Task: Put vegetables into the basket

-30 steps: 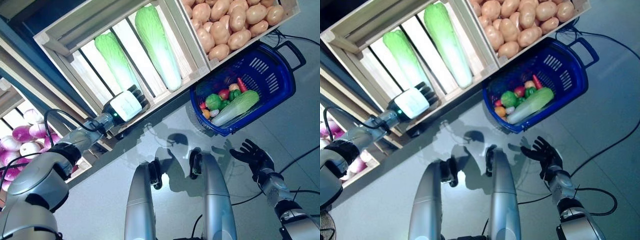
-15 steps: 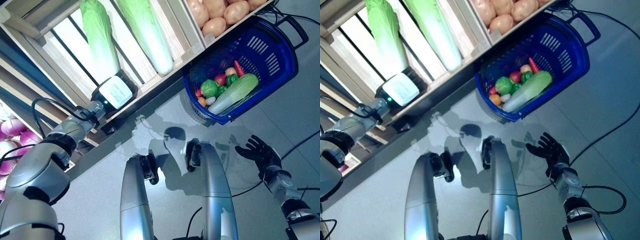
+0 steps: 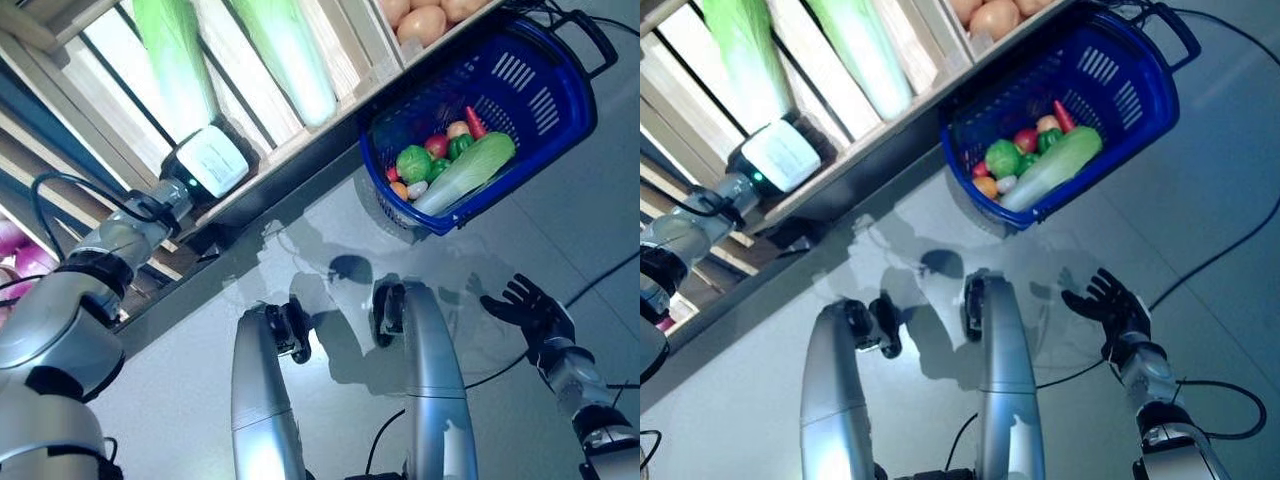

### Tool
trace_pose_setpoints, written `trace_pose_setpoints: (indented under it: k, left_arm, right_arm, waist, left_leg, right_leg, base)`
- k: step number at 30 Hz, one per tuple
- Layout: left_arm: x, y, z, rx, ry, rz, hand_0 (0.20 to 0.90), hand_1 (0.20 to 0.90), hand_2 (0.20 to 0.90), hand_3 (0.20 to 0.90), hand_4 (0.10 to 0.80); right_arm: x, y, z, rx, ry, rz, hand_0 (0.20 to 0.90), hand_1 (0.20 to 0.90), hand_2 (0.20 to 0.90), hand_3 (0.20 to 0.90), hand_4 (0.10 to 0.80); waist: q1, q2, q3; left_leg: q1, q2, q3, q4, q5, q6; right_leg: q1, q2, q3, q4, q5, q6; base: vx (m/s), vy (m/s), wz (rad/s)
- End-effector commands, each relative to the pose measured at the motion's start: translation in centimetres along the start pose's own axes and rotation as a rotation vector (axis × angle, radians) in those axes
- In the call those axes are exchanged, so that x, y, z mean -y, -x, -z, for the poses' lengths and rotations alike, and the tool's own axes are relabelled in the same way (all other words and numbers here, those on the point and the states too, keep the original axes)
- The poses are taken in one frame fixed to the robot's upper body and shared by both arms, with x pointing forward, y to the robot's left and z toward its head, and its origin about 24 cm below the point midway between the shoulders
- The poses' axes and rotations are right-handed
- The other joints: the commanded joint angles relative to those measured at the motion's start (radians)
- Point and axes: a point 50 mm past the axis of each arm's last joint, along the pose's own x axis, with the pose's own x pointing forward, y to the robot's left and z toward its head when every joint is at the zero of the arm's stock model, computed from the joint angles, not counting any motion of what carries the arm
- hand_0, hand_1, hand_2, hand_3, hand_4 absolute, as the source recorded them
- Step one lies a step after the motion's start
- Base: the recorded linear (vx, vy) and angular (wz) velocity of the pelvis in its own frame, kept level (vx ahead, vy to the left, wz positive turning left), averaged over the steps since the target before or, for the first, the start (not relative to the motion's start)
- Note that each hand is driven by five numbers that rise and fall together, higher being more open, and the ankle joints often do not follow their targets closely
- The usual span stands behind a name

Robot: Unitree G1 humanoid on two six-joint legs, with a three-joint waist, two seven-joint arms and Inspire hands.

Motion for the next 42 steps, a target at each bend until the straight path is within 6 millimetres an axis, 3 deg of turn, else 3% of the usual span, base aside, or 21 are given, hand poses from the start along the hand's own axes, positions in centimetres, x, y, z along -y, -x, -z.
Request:
trace_pose_setpoints:
  k: [1, 13, 19, 31, 37, 38, 42]
  left_arm:
    - [1.4, 1.9, 4.7, -0.176, -0.033, 0.141, 0.3, 0.3, 0.3, 0.3, 0.4]
    - [-0.4, 1.1, 4.4, -0.097, 0.005, -0.031, 0.3, 0.3, 0.3, 0.3, 0.4]
    - [-2.0, 0.3, 4.1, -0.118, 0.14, -0.174, 0.3, 0.3, 0.3, 0.3, 0.4]
    - [-4.5, -0.4, 2.9, -0.123, 0.393, -0.407, 0.3, 0.3, 0.3, 0.3, 0.4]
    - [-5.3, -0.4, 2.5, -0.224, 0.718, -0.507, 0.3, 0.3, 0.3, 0.3, 0.4]
    - [-5.3, -0.4, 2.5, -0.224, 0.719, -0.506, 0.3, 0.3, 0.3, 0.3, 0.4]
    - [-5.8, -0.3, 2.5, -0.317, 0.993, -0.566, 0.3, 0.3, 0.3, 0.3, 0.4]
  right_arm:
    - [2.5, 0.8, -2.0, 0.117, -0.007, 0.058, 0.9, 0.9, 0.9, 0.9, 0.8]
    - [2.4, 0.8, -1.7, 0.101, -0.002, 0.051, 0.9, 0.9, 0.9, 0.9, 0.8]
    - [2.3, 0.7, -1.1, 0.075, 0.004, 0.041, 0.9, 0.9, 0.9, 0.9, 0.8]
    - [2.3, 2.1, 2.7, -0.01, -0.002, 0.049, 0.9, 0.9, 0.9, 0.9, 0.8]
    - [2.9, 3.5, 5.3, -0.08, 0.008, 0.07, 0.9, 0.9, 0.9, 0.9, 0.8]
    - [2.9, 3.5, 5.3, -0.08, 0.008, 0.07, 0.9, 0.9, 0.9, 0.9, 0.8]
    - [1.6, 3.4, 5.3, -0.052, 0.058, 0.018, 0.9, 0.9, 0.9, 0.9, 0.8]
  waist:
    - [-0.022, -0.022, -0.043]
    - [-0.028, -0.018, -0.073]
    - [-0.036, -0.008, -0.106]
    - [-0.027, 0.004, -0.218]
    - [-0.009, 0.001, -0.276]
    - [-0.009, 0.001, -0.275]
    - [0.002, -0.007, -0.291]
  left_leg:
    - [0.039, 0.006, 0.025, -0.059, -0.002, 0.002]
    - [0.175, 0.028, 0.058, -0.128, 0.007, -0.004]
    - [0.318, 0.032, 0.1, -0.243, 0.02, -0.021]
    - [0.494, 0.029, 0.122, -0.383, 0.036, -0.015]
    - [0.605, 0.022, 0.123, -0.47, 0.036, -0.009]
    - [0.606, 0.022, 0.123, -0.471, 0.036, -0.009]
    - [0.671, 0.011, 0.122, -0.536, 0.057, -0.01]
  right_leg:
    - [0.114, -0.053, 0.027, -0.087, 0.044, 0.045]
    - [0.239, -0.056, 0.018, -0.158, 0.052, 0.05]
    - [0.37, -0.048, 0.024, -0.265, 0.063, 0.058]
    - [0.533, -0.07, 0.02, -0.389, 0.076, 0.058]
    - [0.634, -0.088, 0.002, -0.454, 0.074, 0.061]
    - [0.636, -0.089, 0.002, -0.455, 0.074, 0.061]
    - [0.697, -0.088, -0.01, -0.505, 0.088, 0.065]
  base:
    - [-0.01, -0.022, -0.23]
    - [0.012, -0.012, -0.04]
    - [0.023, 0.002, 0.0]
    - [0.059, -0.035, 0.0]
    - [0.081, -0.053, 0.08]
    - [0.05, -0.041, 0.05]
    - [0.013, -0.055, -0.03]
